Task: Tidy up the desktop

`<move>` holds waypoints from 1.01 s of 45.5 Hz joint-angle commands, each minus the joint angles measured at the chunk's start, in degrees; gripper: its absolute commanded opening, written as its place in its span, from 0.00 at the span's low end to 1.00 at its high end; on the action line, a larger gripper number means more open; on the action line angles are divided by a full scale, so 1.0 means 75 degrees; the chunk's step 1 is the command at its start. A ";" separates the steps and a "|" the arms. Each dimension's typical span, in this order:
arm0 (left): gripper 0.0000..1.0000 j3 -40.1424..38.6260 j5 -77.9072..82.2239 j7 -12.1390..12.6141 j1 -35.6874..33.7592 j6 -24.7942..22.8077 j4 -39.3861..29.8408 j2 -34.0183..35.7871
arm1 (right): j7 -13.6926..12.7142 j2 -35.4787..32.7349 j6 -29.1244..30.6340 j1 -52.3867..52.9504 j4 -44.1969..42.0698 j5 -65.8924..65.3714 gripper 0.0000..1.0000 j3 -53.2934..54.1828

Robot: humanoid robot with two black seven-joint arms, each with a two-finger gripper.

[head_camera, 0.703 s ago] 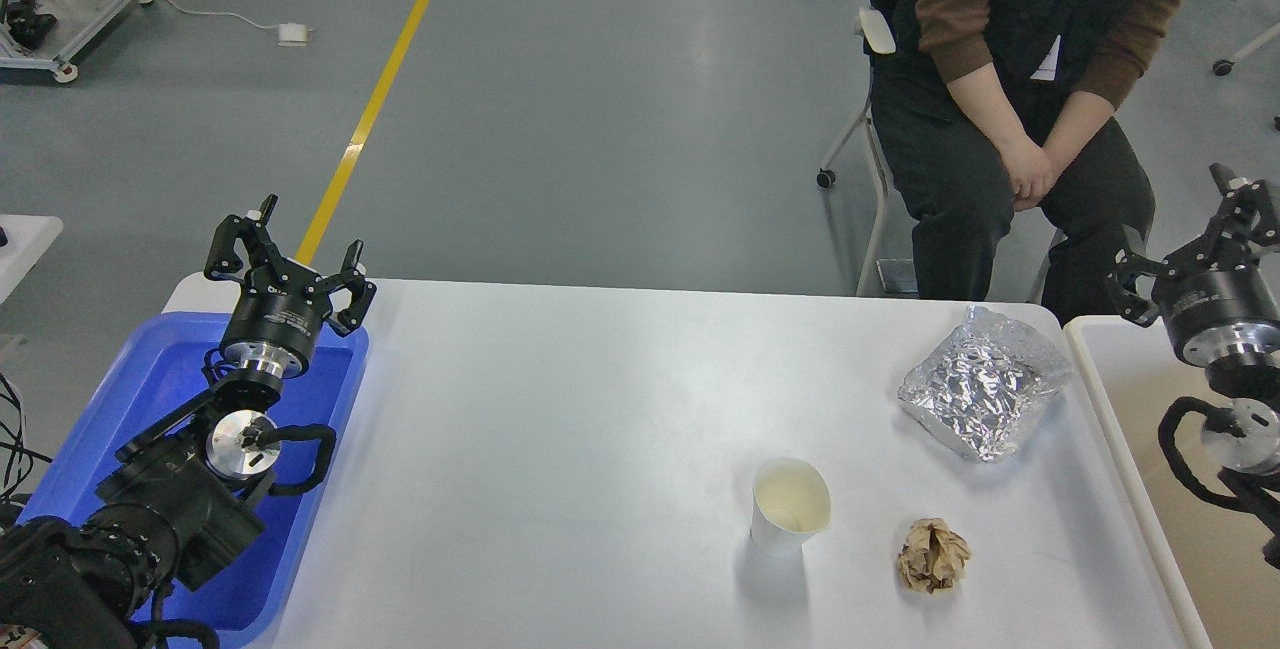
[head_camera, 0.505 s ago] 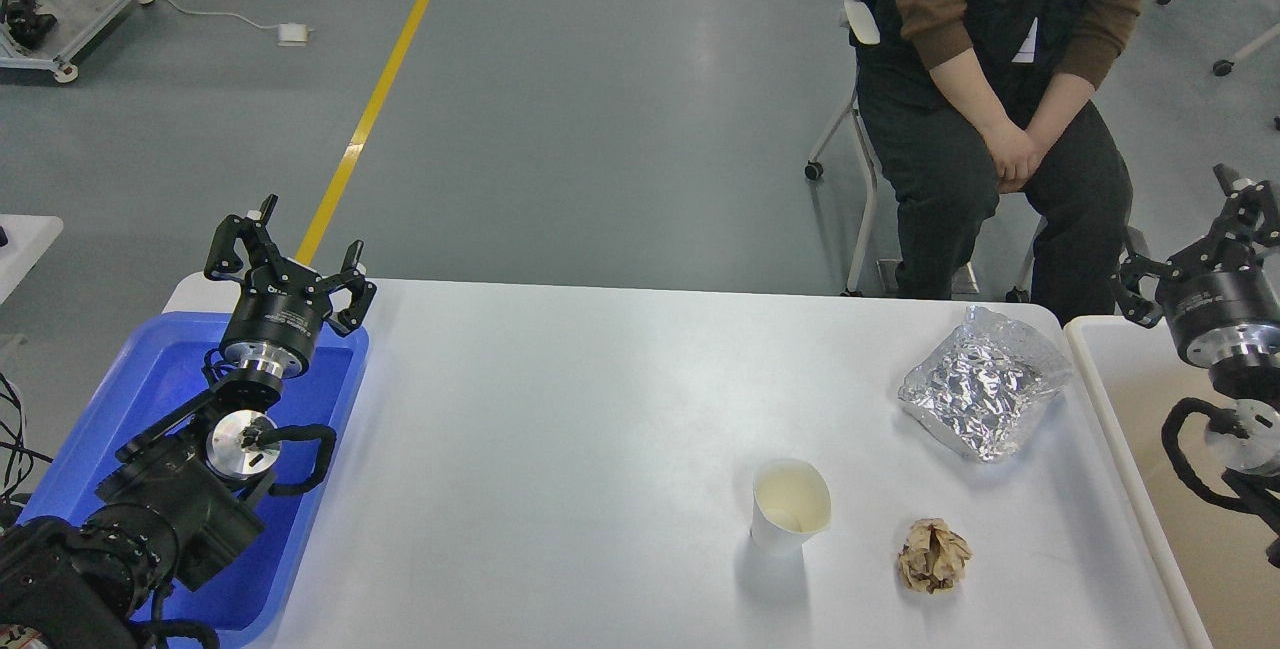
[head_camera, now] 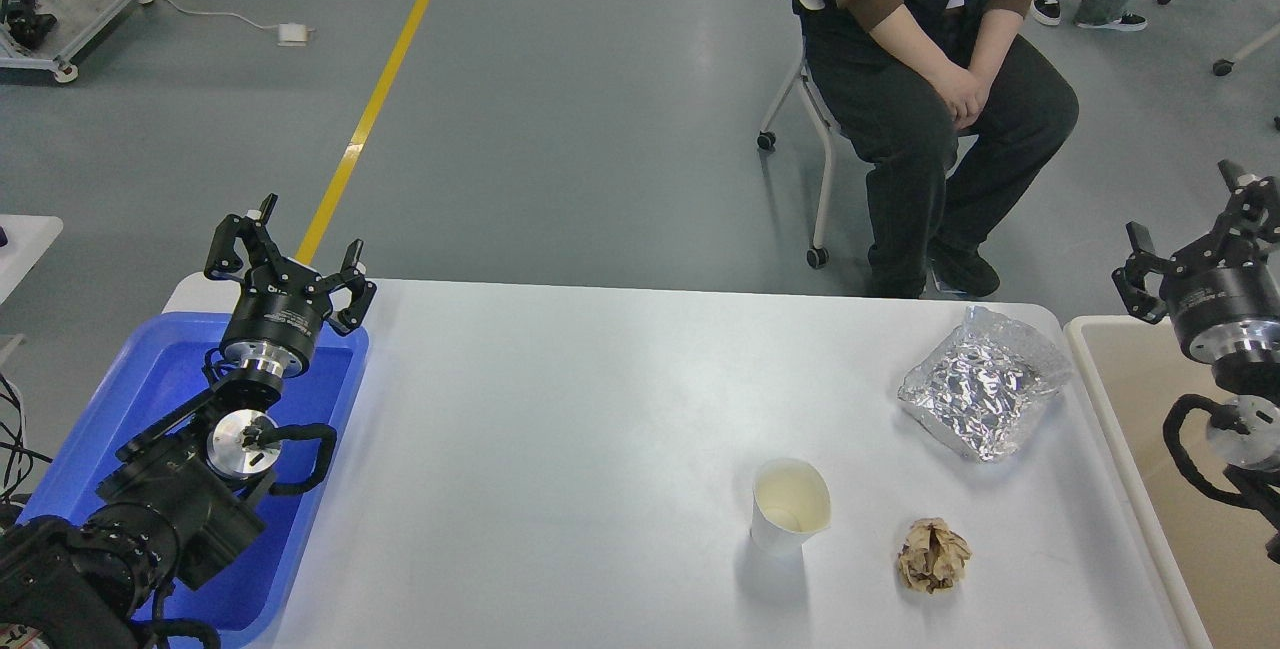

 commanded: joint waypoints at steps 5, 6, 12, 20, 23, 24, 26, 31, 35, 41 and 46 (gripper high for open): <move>1.00 -0.0001 0.0000 -0.0001 -0.0001 0.0005 0.0001 -0.0001 | 0.0080 -0.0030 -0.0001 0.0112 -0.0100 -0.0327 1.00 0.0016; 1.00 -0.0001 0.0000 -0.0001 -0.0001 0.0005 0.0001 -0.0001 | 0.0080 -0.0018 -0.0001 0.0124 -0.0112 -0.0327 1.00 0.0016; 1.00 -0.0001 0.0000 -0.0001 -0.0001 -0.0007 0.0001 -0.0001 | 0.0080 -0.0018 -0.0024 0.0159 -0.0123 -0.0327 1.00 0.0004; 1.00 -0.0001 0.0000 -0.0001 -0.0001 -0.0006 0.0001 -0.0001 | 0.0068 0.0005 -0.0106 0.0335 -0.0405 -0.0327 1.00 -0.0078; 1.00 -0.0001 0.0000 -0.0001 -0.0001 0.0005 0.0001 -0.0001 | 0.0068 0.0005 -0.0095 0.0347 -0.0416 -0.0327 1.00 -0.0136; 1.00 -0.0001 0.0000 -0.0001 -0.0001 0.0005 0.0001 -0.0001 | 0.0068 0.0005 -0.0094 0.0347 -0.0405 -0.0351 1.00 -0.0137; 1.00 -0.0001 0.0000 -0.0001 -0.0001 0.0005 0.0001 -0.0001 | 0.0068 0.0005 -0.0094 0.0358 -0.0393 -0.0351 1.00 -0.0148; 1.00 -0.0001 0.0000 -0.0001 -0.0001 0.0005 0.0001 -0.0001 | 0.0056 0.0005 -0.0083 0.0382 -0.0311 -0.0374 1.00 -0.0218; 1.00 -0.0001 0.0000 -0.0001 -0.0001 -0.0007 0.0001 -0.0001 | 0.0033 0.0017 -0.0071 0.0569 -0.0194 -0.0596 1.00 -0.0440; 1.00 -0.0001 0.0000 -0.0001 -0.0001 -0.0006 0.0001 -0.0001 | 0.0010 0.0005 -0.0094 0.0722 -0.0065 -0.0808 1.00 -0.0699; 1.00 -0.0001 0.0000 -0.0001 -0.0001 0.0005 0.0001 -0.0001 | -0.0026 -0.0147 -0.0106 0.0909 0.0122 -0.1030 1.00 -0.0956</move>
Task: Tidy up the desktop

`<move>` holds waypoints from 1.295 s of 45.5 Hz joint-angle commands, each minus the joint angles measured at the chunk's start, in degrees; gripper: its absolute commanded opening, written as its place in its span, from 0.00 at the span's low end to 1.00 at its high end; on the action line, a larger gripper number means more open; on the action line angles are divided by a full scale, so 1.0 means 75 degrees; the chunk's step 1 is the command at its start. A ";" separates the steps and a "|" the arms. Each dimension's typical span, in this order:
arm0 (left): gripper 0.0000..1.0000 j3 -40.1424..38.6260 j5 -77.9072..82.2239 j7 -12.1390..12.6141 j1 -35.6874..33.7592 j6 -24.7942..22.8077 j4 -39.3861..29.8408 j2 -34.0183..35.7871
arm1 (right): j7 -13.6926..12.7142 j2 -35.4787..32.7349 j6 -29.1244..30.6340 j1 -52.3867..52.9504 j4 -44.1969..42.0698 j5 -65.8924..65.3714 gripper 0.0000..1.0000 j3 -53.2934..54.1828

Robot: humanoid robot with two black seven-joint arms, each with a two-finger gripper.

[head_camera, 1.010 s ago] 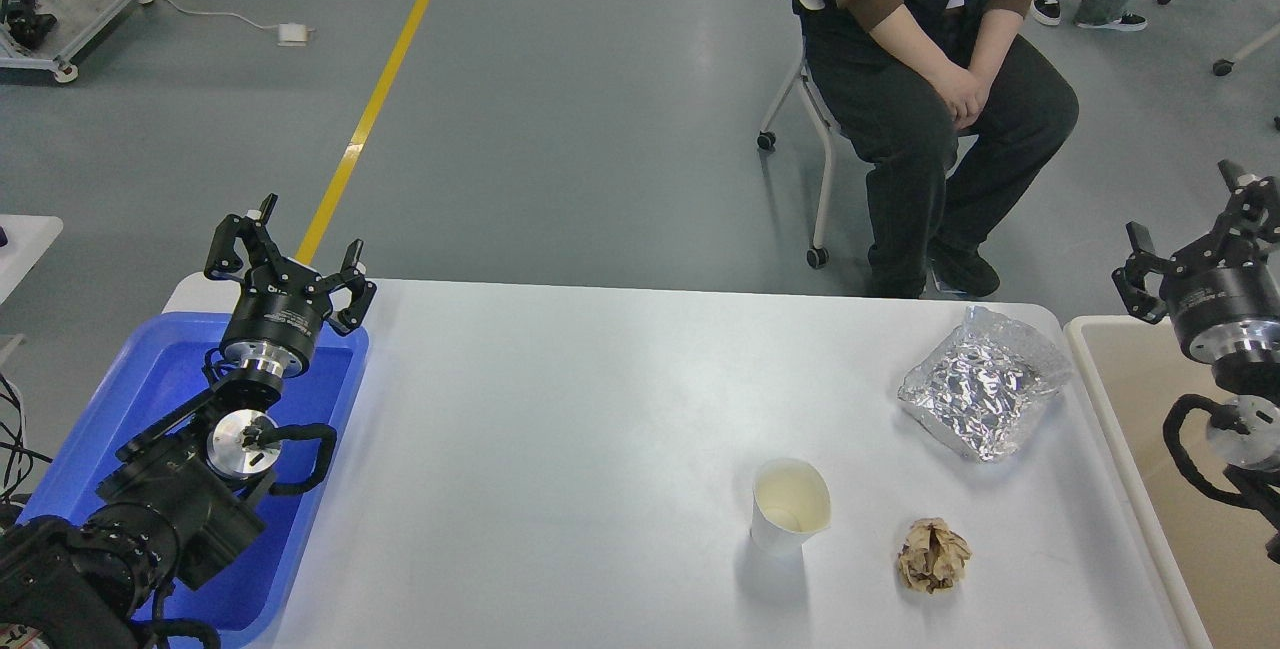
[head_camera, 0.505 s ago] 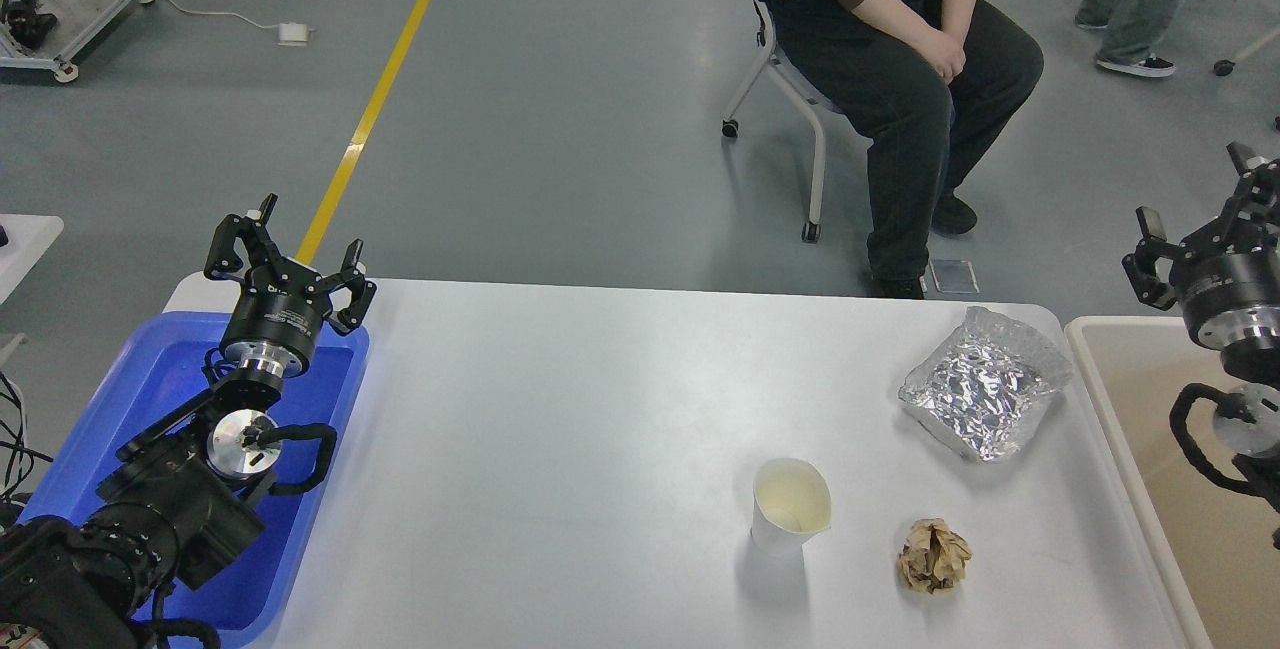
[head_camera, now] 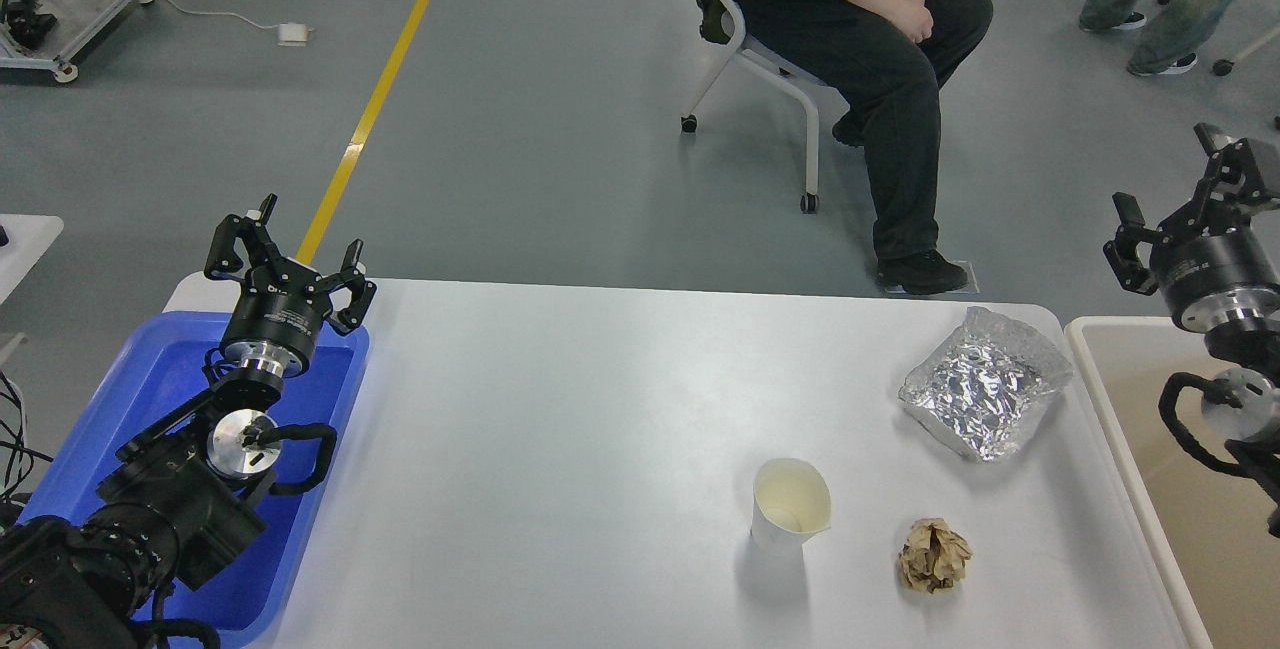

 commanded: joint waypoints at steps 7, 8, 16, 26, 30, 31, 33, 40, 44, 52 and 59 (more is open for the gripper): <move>1.00 0.0000 0.0000 -0.0001 0.0000 0.0001 0.0000 0.0000 | -0.0250 -0.0725 -0.0069 0.0864 0.0875 -0.1072 1.00 -0.1687; 1.00 0.0000 0.0000 -0.0001 0.0000 0.0001 0.0000 0.0000 | -0.0273 -0.0807 -0.0080 0.1004 0.1004 -0.1189 1.00 -0.1921; 1.00 0.0000 0.0000 -0.0001 0.0000 -0.0011 0.0000 0.0000 | -0.0344 -0.1463 -0.0291 0.2129 0.1941 -0.2559 1.00 -0.4077; 1.00 0.0000 0.0000 -0.0001 0.0000 0.0001 0.0000 0.0000 | -0.0356 -0.2600 -0.0338 0.4062 0.3453 -0.5640 1.00 -0.6703; 1.00 0.0000 0.0000 -0.0001 0.0000 -0.0010 0.0000 0.0000 | -0.0379 -0.2940 -0.0315 0.4590 0.3840 -0.6777 1.00 -0.7243; 1.00 0.0000 0.0000 -0.0001 0.0000 -0.0011 0.0000 0.0000 | -0.0414 -0.3033 -0.0303 0.4696 0.3957 -0.7012 1.00 -0.7348; 1.00 0.0000 0.0000 -0.0001 0.0000 -0.0011 0.0000 0.0000 | -0.0449 -0.3221 -0.0245 0.4895 0.4180 -0.7411 1.00 -0.7524; 1.00 0.0000 0.0000 -0.0001 0.0000 -0.0011 0.0000 0.0000 | -0.0648 -0.3655 -0.0116 0.5271 0.5210 -0.7823 1.00 -0.7794; 1.00 0.0000 0.0000 -0.0001 0.0000 0.0001 0.0000 0.0000 | -0.1058 -0.3562 -0.0127 0.5248 0.5458 -0.7835 1.00 -0.7783; 1.00 0.0000 0.0000 -0.0001 0.0000 0.0001 0.0000 0.0000 | -0.1890 -0.2707 -0.0209 0.5165 0.5458 -0.7694 1.00 -0.7876; 1.00 0.0000 0.0000 -0.0001 0.0000 0.0001 0.0000 0.0000 | -0.2535 -0.1899 -0.0326 0.5177 0.5376 -0.7483 0.99 -0.8216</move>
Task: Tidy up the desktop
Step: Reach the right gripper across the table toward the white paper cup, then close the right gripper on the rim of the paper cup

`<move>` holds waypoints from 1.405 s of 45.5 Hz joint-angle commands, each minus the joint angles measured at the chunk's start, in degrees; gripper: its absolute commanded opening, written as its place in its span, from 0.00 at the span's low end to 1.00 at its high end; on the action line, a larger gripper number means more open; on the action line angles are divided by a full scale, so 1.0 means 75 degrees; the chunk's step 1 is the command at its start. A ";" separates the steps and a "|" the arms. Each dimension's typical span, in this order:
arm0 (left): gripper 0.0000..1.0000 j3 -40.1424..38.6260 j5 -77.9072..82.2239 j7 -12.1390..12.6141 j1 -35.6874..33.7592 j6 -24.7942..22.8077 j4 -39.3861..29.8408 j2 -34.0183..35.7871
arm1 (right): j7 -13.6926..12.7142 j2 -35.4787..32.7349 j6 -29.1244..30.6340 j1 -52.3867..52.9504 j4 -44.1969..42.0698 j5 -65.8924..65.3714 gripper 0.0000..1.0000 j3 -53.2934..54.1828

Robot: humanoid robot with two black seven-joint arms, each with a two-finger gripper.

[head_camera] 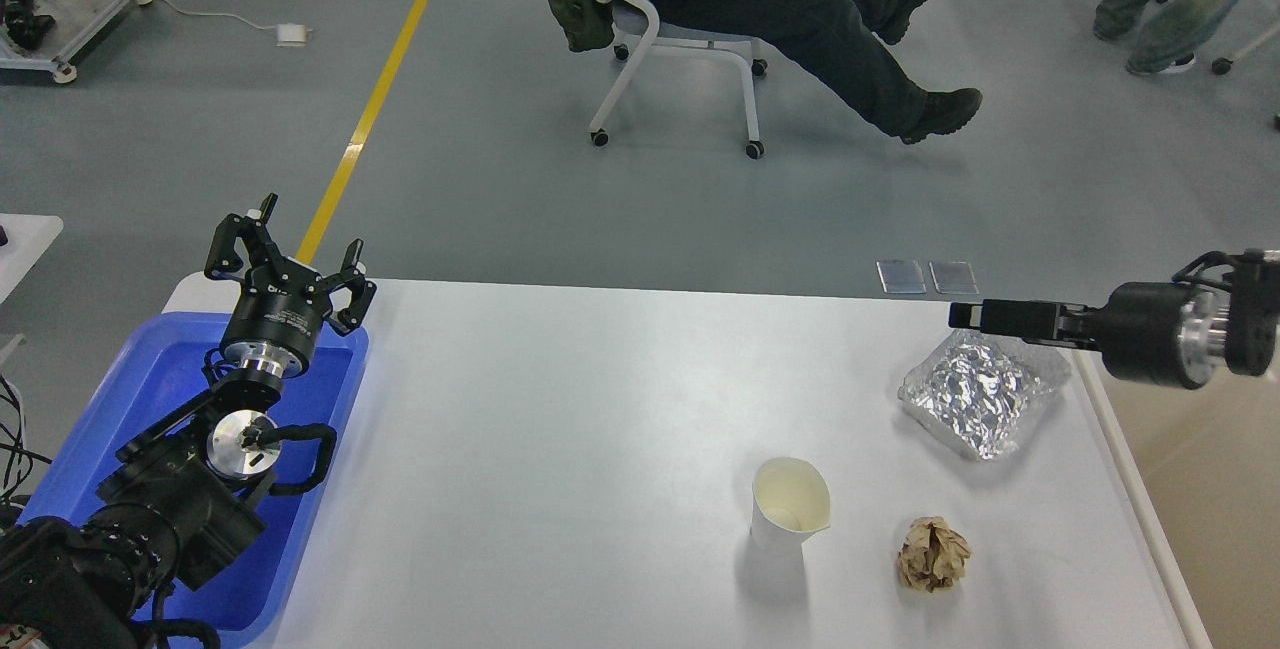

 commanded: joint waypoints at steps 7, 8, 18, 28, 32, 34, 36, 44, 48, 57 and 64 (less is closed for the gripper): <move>1.00 0.0000 0.0000 -0.0001 0.0001 -0.0006 0.0000 0.0000 | -0.1010 0.1817 -0.0458 0.0115 -0.0113 0.0131 0.99 -0.1058; 1.00 0.0000 0.0000 -0.0001 0.0001 0.0006 0.0000 0.0000 | -0.1010 0.1957 -0.0505 0.0115 -0.0160 0.0131 0.99 -0.1141; 1.00 0.0000 -0.0001 -0.0001 0.0001 0.0006 0.0000 0.0000 | -0.0998 0.2989 -0.0799 0.0150 -0.0242 0.0201 0.99 -0.1528; 1.00 0.0000 0.0000 -0.0001 0.0001 0.0006 0.0000 0.0000 | -0.0998 0.4043 -0.0904 0.0139 -0.0476 0.0518 0.99 -0.1937; 1.00 0.0000 0.0000 -0.0001 0.0001 -0.0006 0.0000 0.0000 | -0.0998 0.4466 -0.1115 0.0034 -0.0886 0.0518 0.99 -0.2266; 1.00 0.0000 0.0000 -0.0001 0.0001 -0.0006 0.0000 0.0000 | -0.0998 0.4606 -0.1197 -0.0095 -0.1050 0.0518 0.99 -0.2383; 1.00 0.0000 0.0000 -0.0001 0.0001 -0.0006 0.0000 0.0000 | -0.0987 0.4689 -0.1244 -0.0212 -0.1156 0.0506 0.99 -0.2430; 1.00 0.0000 0.0000 -0.0001 0.0001 -0.0006 0.0000 0.0000 | -0.0952 0.4736 -0.1291 -0.0447 -0.1390 0.0471 0.98 -0.2430; 1.00 0.0000 0.0000 -0.0001 0.0001 -0.0006 0.0000 0.0000 | -0.0928 0.4713 -0.1303 -0.0494 -0.1438 0.0448 0.98 -0.2430; 1.00 0.0000 0.0000 -0.0001 0.0001 -0.0006 0.0000 0.0000 | -0.0916 0.4701 -0.1467 -0.0681 -0.1519 0.0447 0.94 -0.2442; 1.00 0.0000 -0.0012 -0.0001 0.0001 0.0006 0.0000 0.0000 | -0.0916 0.4677 -0.1572 -0.0845 -0.1637 0.0436 0.86 -0.2454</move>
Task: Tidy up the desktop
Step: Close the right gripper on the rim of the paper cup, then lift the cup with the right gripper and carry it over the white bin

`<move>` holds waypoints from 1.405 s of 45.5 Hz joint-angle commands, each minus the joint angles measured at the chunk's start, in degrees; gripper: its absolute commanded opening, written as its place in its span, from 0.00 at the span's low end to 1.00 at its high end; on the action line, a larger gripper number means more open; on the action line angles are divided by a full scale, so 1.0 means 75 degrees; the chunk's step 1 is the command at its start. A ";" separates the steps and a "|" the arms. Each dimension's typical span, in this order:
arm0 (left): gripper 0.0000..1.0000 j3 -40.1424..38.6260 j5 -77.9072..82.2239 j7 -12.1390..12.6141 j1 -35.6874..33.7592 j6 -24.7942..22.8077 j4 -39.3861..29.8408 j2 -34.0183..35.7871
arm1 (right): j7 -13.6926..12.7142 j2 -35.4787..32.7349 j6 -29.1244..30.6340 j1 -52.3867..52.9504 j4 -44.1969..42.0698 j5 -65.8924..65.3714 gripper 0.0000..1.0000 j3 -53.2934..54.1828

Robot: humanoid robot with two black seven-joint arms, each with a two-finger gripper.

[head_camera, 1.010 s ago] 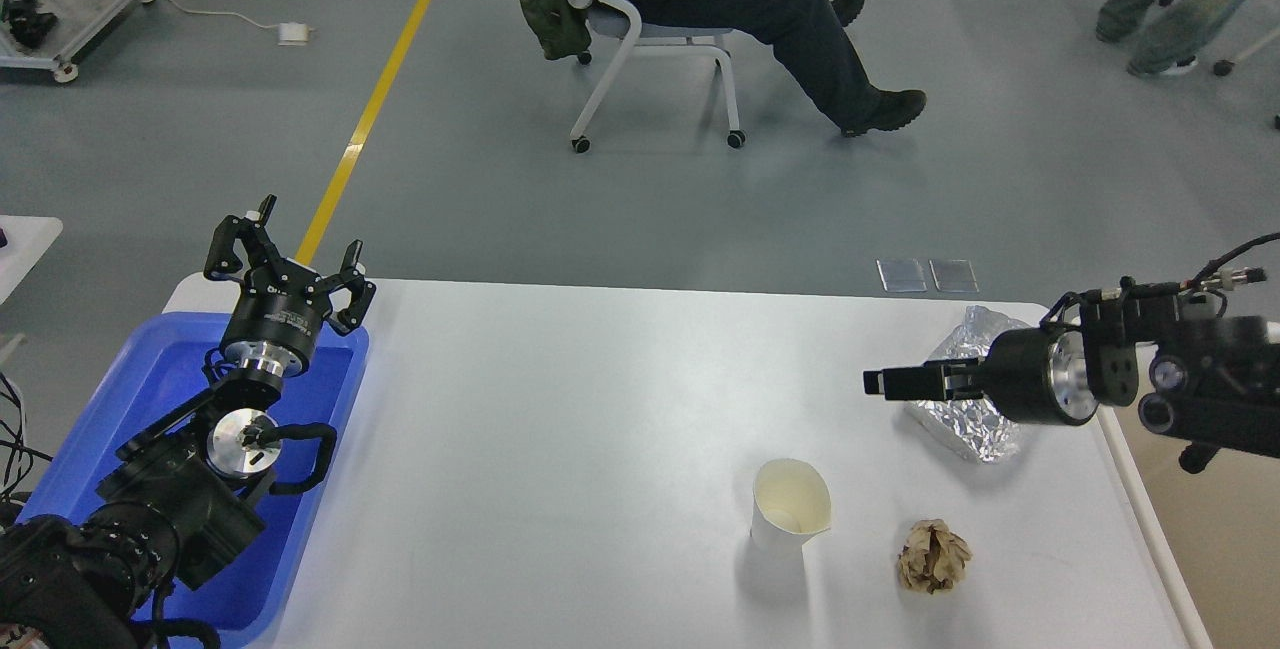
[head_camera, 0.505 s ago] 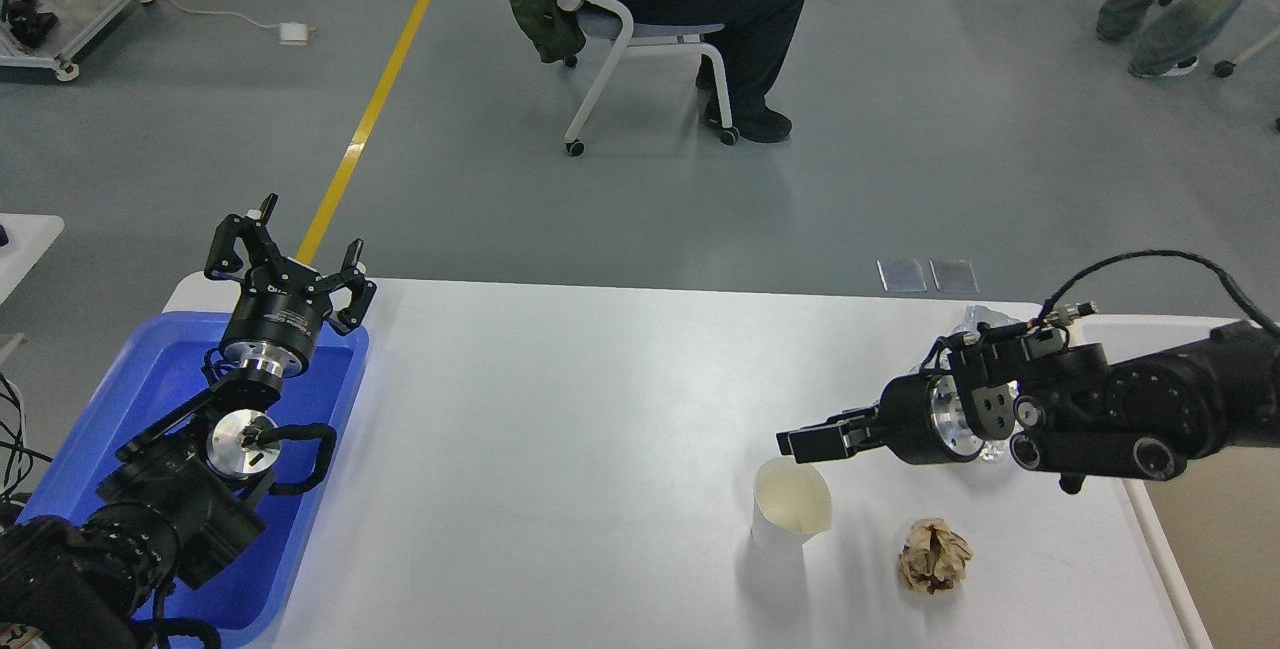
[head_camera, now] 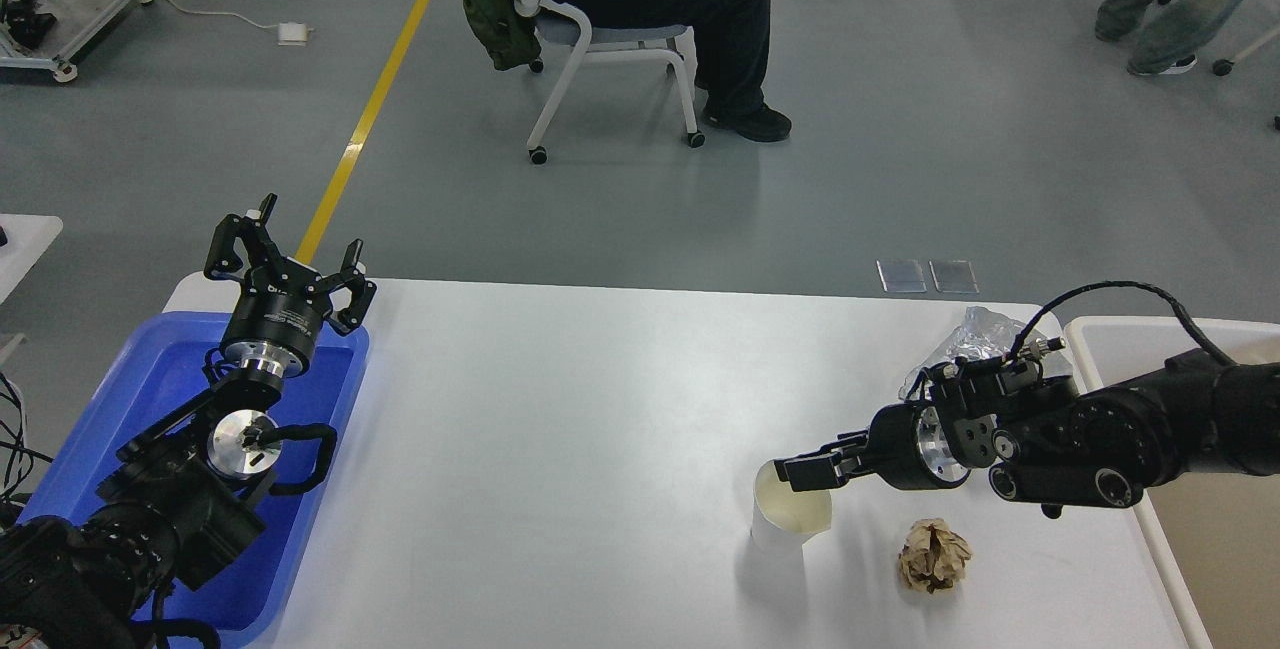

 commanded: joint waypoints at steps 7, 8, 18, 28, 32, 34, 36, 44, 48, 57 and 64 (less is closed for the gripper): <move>1.00 0.0000 0.0000 0.0000 0.0000 0.0000 0.0000 0.0000 | 0.0010 0.0011 -0.0181 -0.0253 -0.0191 -0.0003 0.84 -0.0052; 1.00 0.0000 0.0000 0.0000 0.0000 0.0000 0.0000 0.0000 | 0.0010 0.0011 -0.0181 -0.0253 -0.0191 -0.0003 0.83 -0.0052; 1.00 0.0000 -0.0011 0.0000 0.0000 0.0012 0.0000 0.0000 | 0.0022 0.0011 -0.0181 -0.0299 -0.0191 -0.0050 0.76 -0.0064; 1.00 0.0000 0.0000 0.0000 0.0000 0.0000 0.0000 0.0000 | 0.0033 0.0011 -0.0181 -0.0299 -0.0179 -0.0038 0.55 -0.0204; 1.00 0.0000 0.0000 0.0000 0.0000 0.0000 0.0000 0.0000 | 0.0045 0.0011 -0.0169 -0.0299 -0.0168 -0.0026 0.38 -0.0263; 1.00 0.0000 0.0000 0.0000 0.0000 0.0000 0.0000 0.0000 | 0.0045 -0.0001 -0.0158 -0.0299 -0.0156 -0.0026 0.29 -0.0321; 1.00 0.0000 -0.0011 0.0000 0.0000 0.0000 0.0000 0.0000 | 0.0080 -0.0001 -0.0158 -0.0299 -0.0156 -0.0015 0.18 -0.0356; 1.00 0.0000 0.0000 0.0000 0.0000 0.0000 0.0000 0.0000 | 0.0244 -0.0036 -0.0146 -0.0276 -0.0144 0.0056 0.00 -0.0368; 1.00 0.0000 0.0000 0.0011 0.0000 0.0012 0.0000 0.0000 | 0.0338 -0.0036 -0.0146 -0.0264 -0.0144 0.0068 0.00 -0.0368; 1.00 0.0000 0.0000 0.0000 0.0000 0.0000 0.0000 0.0000 | 0.0373 -0.0106 -0.0158 -0.0194 -0.0109 0.0091 0.00 -0.0275; 1.00 0.0000 0.0000 0.0000 0.0000 0.0000 0.0000 0.0000 | 0.0525 -0.0282 -0.0146 0.0028 0.0195 0.0395 0.00 -0.0111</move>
